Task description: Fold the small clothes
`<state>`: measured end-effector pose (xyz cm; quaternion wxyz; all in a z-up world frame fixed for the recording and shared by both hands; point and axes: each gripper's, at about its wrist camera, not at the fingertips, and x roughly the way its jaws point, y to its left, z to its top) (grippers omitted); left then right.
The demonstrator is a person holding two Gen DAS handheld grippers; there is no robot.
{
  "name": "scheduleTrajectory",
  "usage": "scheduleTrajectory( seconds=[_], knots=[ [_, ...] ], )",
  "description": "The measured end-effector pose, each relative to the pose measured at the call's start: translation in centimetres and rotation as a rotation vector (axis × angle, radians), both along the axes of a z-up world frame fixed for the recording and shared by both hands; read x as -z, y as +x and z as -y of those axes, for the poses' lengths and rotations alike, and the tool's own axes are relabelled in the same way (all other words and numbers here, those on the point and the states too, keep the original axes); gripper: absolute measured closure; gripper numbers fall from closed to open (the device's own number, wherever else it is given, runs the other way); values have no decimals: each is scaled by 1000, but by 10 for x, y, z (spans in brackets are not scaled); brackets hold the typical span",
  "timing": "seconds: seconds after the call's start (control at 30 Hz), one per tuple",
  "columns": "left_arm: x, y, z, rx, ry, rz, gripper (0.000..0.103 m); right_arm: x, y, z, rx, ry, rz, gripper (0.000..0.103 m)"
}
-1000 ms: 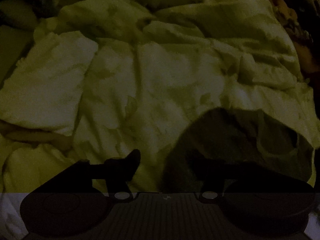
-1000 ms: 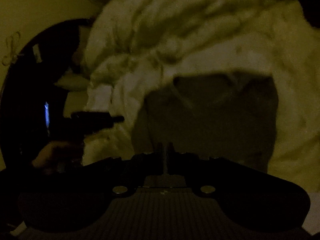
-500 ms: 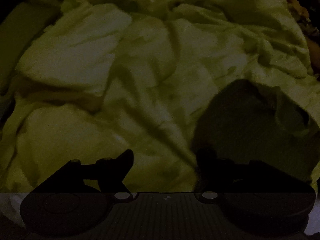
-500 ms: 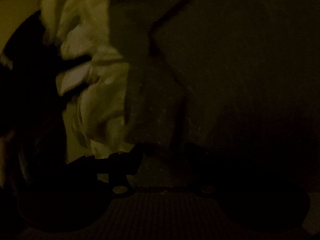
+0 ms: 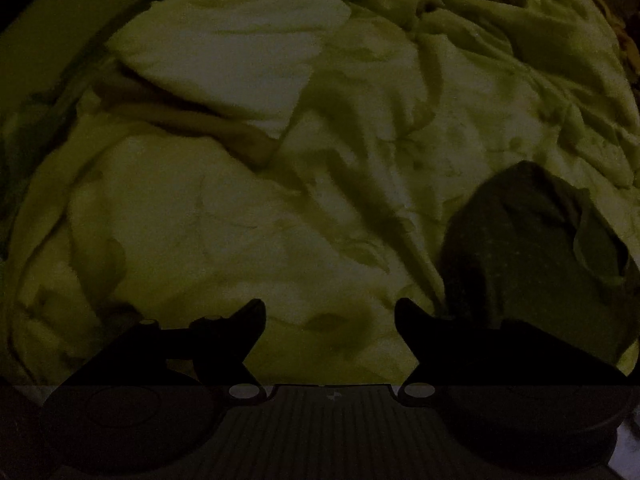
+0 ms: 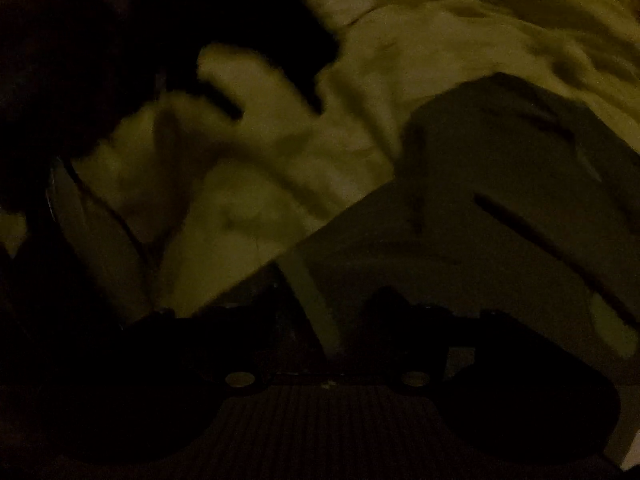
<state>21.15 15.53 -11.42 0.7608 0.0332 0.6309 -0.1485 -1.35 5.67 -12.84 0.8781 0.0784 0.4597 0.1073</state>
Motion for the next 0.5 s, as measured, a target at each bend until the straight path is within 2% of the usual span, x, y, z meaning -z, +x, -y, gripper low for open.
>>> scheduleTrajectory(
  seconds=[0.07,0.1,0.13,0.23,0.4,0.5],
  knots=[
    [-1,0,-3,5,4,8,0,9,4,-6,-22,-46,-10,51],
    [-2,0,-6,6,5,8,0,13,2,-2,-23,-46,-15,66],
    [-2,1,-8,2,6,7,0,13,1,2,-17,-26,-22,85],
    [0,3,-15,-17,5,7,0,-11,-7,28,63,85,26,85],
    [5,2,-20,-82,-4,-19,0,-79,-15,95,214,372,151,85],
    [5,-3,-15,-83,-15,-22,0,-111,-32,140,323,448,231,85]
  ],
)
